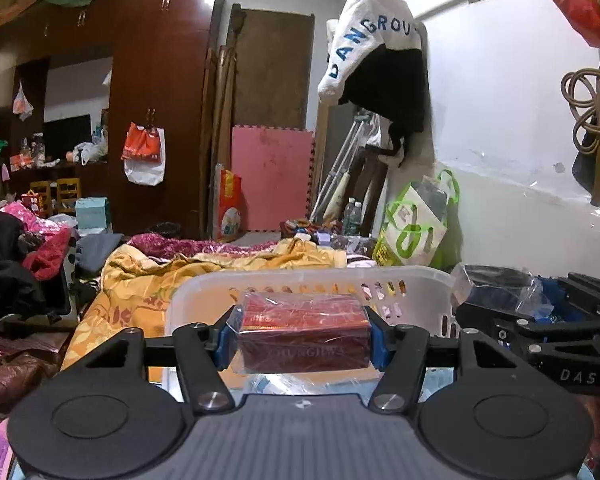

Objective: Organize objects
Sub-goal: 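Carry both packages over the white basket and open both grippers, then grasp the purple box with the left gripper while the right grasps a clear bag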

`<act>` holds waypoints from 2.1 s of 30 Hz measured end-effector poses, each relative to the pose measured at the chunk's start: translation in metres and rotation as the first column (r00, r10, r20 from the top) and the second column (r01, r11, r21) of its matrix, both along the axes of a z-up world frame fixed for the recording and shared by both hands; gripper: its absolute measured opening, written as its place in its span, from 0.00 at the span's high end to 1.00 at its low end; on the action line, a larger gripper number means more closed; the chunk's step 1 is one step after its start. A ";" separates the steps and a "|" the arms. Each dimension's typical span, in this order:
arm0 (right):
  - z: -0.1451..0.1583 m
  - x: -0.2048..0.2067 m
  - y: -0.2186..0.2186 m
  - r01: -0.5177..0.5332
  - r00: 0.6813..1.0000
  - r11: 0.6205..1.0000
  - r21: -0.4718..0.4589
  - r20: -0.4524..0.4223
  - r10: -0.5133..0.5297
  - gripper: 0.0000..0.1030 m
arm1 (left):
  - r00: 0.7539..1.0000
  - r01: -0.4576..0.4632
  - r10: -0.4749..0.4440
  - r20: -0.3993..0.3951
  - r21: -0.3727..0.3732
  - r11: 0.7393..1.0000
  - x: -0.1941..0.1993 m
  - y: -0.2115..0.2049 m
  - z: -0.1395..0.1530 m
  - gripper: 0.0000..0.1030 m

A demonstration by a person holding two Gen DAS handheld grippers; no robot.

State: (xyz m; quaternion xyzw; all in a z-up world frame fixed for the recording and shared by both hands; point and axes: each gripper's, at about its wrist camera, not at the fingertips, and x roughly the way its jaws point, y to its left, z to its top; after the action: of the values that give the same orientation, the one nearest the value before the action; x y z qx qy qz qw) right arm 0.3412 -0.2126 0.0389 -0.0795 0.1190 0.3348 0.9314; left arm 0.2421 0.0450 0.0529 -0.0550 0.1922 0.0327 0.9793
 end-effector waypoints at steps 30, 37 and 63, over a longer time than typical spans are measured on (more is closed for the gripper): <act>-0.083 -0.172 -0.046 -0.195 0.981 0.977 0.087 0.022 0.194 0.01 | 0.974 0.194 -0.203 0.097 0.096 0.976 -0.209 -0.015 -0.098 0.12; -0.090 -0.155 -0.023 -0.228 0.973 0.972 0.051 -0.006 0.229 0.24 | 0.976 0.202 -0.211 0.059 0.130 0.971 -0.206 -0.012 -0.112 0.12; -0.088 -0.159 -0.077 -0.206 0.979 0.957 0.204 0.039 0.202 0.61 | 0.968 0.202 -0.222 0.121 0.158 0.967 -0.211 -0.034 -0.112 0.45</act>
State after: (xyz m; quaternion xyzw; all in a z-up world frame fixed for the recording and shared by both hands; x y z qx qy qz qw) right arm 0.1820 -0.2895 -0.0495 0.0029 0.0667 0.4388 0.8961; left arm 0.0309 0.0109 -0.0586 0.0347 0.1261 -0.0622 0.9895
